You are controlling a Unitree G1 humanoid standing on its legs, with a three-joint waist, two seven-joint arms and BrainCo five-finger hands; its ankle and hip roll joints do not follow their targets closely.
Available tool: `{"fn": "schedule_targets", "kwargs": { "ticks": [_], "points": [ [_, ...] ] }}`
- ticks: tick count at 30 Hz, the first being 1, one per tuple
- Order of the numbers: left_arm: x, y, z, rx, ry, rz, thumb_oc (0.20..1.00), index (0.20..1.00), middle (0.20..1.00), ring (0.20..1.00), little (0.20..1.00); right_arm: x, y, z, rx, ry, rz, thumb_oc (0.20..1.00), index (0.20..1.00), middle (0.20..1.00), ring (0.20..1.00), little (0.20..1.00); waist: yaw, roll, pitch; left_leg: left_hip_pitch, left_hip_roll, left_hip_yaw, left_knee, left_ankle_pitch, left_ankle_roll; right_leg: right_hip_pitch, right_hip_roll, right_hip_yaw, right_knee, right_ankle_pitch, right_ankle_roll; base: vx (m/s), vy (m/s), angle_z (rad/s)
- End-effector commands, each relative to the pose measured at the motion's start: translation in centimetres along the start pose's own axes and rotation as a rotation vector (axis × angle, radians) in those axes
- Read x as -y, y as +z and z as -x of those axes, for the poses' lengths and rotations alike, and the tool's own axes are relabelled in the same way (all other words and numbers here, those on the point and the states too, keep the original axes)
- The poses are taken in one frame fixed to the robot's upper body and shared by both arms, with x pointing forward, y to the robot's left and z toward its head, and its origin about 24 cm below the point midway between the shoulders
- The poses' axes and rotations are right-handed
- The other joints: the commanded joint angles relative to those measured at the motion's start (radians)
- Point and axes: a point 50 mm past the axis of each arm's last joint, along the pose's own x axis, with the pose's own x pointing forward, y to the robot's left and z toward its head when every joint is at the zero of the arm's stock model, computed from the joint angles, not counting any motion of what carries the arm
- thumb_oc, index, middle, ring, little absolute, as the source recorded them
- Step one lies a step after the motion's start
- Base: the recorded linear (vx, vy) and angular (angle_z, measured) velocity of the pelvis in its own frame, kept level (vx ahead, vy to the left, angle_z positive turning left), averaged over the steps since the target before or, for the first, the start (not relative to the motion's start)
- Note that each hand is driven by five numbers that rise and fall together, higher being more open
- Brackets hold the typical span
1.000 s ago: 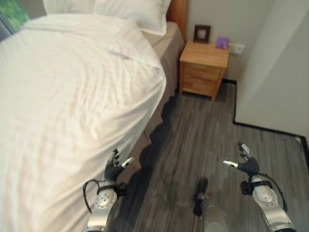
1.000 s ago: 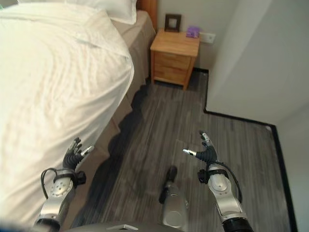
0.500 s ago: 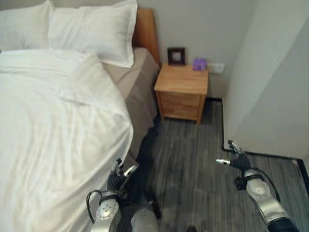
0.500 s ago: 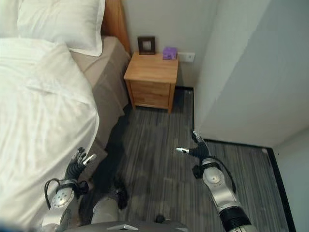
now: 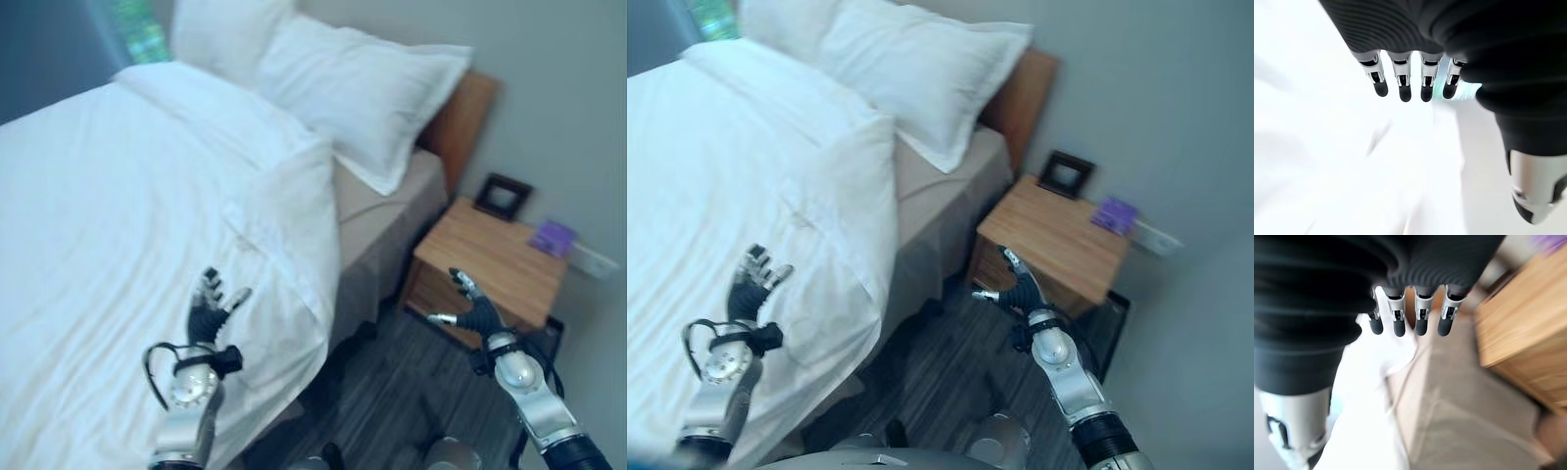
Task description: Making the bed.
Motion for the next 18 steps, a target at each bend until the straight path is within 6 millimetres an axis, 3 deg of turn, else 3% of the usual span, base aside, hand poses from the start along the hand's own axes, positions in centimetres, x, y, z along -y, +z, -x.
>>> {"fn": "schedule_targets", "kwargs": {
  "ticks": [1, 2, 3, 6, 8, 11, 13, 14, 15, 17, 18],
  "points": [
    [-0.5, 2.4, -0.7, 0.141, -0.003, 0.026, 1.000, 1.000, 1.000, 1.000, 1.000, 2.1, 2.2, -0.8, 0.114, -0.121, -0.071, 1.000, 1.000, 1.000, 1.000, 1.000, -0.026, -0.044, 0.023, -0.014, 0.100, 0.024, -0.056, 0.060, -0.183, 0.104, 0.046, 0.081, -0.133, 0.118, 0.022, 0.23, -0.209, 1.19],
    [-0.5, 2.5, -0.7, 0.141, -0.003, 0.025, 1.000, 1.000, 1.000, 1.000, 1.000, 2.1, 2.2, -0.8, 0.114, -0.121, -0.072, 1.000, 1.000, 1.000, 1.000, 1.000, -0.028, -0.044, 0.024, -0.014, 0.100, 0.022, -0.056, 0.060, -0.183, 0.107, 0.046, 0.079, -0.135, 0.119, 0.022, 0.34, -0.327, 1.52],
    [-1.3, 2.1, -0.7, 0.122, 0.021, 0.002, 1.000, 1.000, 1.000, 1.000, 1.000, 2.4, 2.6, -1.1, 0.130, -0.132, -0.079, 1.000, 1.000, 1.000, 1.000, 1.000, -0.026, -0.052, 0.028, 0.008, 0.123, -0.011, -0.056, 0.049, -0.204, 0.102, 0.041, 0.096, -0.168, 0.148, 0.027, 0.27, -0.308, 1.26],
    [-2.0, 1.0, -0.3, 0.075, 0.052, -0.009, 1.000, 1.000, 1.000, 1.000, 1.000, 2.3, 3.0, -1.4, 0.145, -0.127, -0.078, 1.000, 1.000, 1.000, 1.000, 1.000, -0.016, -0.065, 0.026, 0.030, 0.129, -0.013, -0.056, 0.037, -0.214, 0.134, 0.029, 0.062, -0.196, 0.159, 0.029, 0.17, -0.201, 0.82],
    [-3.0, -0.4, 0.9, 0.018, 0.094, -0.005, 1.000, 1.000, 1.000, 1.000, 1.000, 2.9, 3.4, -1.4, 0.167, -0.119, -0.065, 1.000, 1.000, 1.000, 1.000, 1.000, 0.002, -0.062, 0.009, 0.060, 0.169, -0.027, -0.041, 0.039, -0.238, 0.182, 0.066, 0.044, -0.211, 0.143, 0.018, 0.26, -0.348, 0.20],
    [-2.6, -0.3, 1.0, 0.021, 0.092, 0.025, 1.000, 1.000, 1.000, 1.000, 1.000, 3.8, 3.7, -1.3, 0.181, -0.132, -0.036, 1.000, 1.000, 1.000, 1.000, 1.000, 0.005, -0.049, 0.018, 0.011, 0.188, -0.047, 0.050, 0.039, -0.251, 0.217, 0.089, 0.019, -0.224, 0.114, -0.002, 0.07, -0.197, 0.11],
    [-1.8, -0.1, 0.6, 0.036, 0.081, 0.078, 1.000, 1.000, 1.000, 1.000, 1.000, 5.4, 3.6, -1.3, 0.183, -0.180, -0.004, 1.000, 1.000, 1.000, 1.000, 1.000, -0.010, -0.052, 0.040, -0.087, 0.228, 0.073, 0.215, 0.078, -0.262, 0.267, 0.076, -0.070, -0.224, 0.077, -0.029, -0.13, -0.259, 0.39],
    [-1.2, 0.2, 0.3, 0.045, 0.064, 0.124, 1.000, 1.000, 1.000, 1.000, 1.000, 6.4, 3.8, -1.3, 0.181, -0.221, 0.007, 1.000, 1.000, 1.000, 1.000, 1.000, -0.026, -0.064, 0.045, -0.133, 0.269, 0.224, 0.342, 0.080, -0.246, 0.298, 0.089, -0.129, -0.224, 0.052, -0.055, -0.12, -0.237, 1.48],
    [-1.2, 0.2, 0.3, 0.045, 0.063, 0.125, 1.000, 1.000, 1.000, 1.000, 1.000, 6.4, 3.8, -1.3, 0.181, -0.222, 0.007, 1.000, 1.000, 1.000, 1.000, 1.000, -0.025, -0.062, 0.046, -0.136, 0.273, 0.223, 0.350, 0.075, -0.246, 0.297, 0.091, -0.128, -0.224, 0.051, -0.056, -0.02, -0.193, 1.88],
    [-1.1, 0.3, 0.3, 0.047, 0.059, 0.121, 1.000, 1.000, 1.000, 1.000, 1.000, 6.5, 3.5, -1.1, 0.171, -0.233, 0.008, 1.000, 1.000, 1.000, 1.000, 1.000, -0.040, -0.062, 0.040, -0.131, 0.297, 0.306, 0.359, 0.091, -0.240, 0.310, 0.100, -0.157, -0.224, 0.040, -0.066, 0.04, -0.032, 1.22],
    [-1.2, 0.3, 0.4, 0.044, 0.051, 0.114, 1.000, 1.000, 1.000, 1.000, 1.000, 6.9, 3.3, -0.9, 0.161, -0.251, 0.009, 1.000, 1.000, 1.000, 1.000, 1.000, -0.048, -0.054, 0.036, -0.130, 0.320, 0.335, 0.359, 0.105, -0.258, 0.332, 0.113, -0.155, -0.224, 0.016, -0.065, 0.03, 0.068, 0.51]
  ]
}}
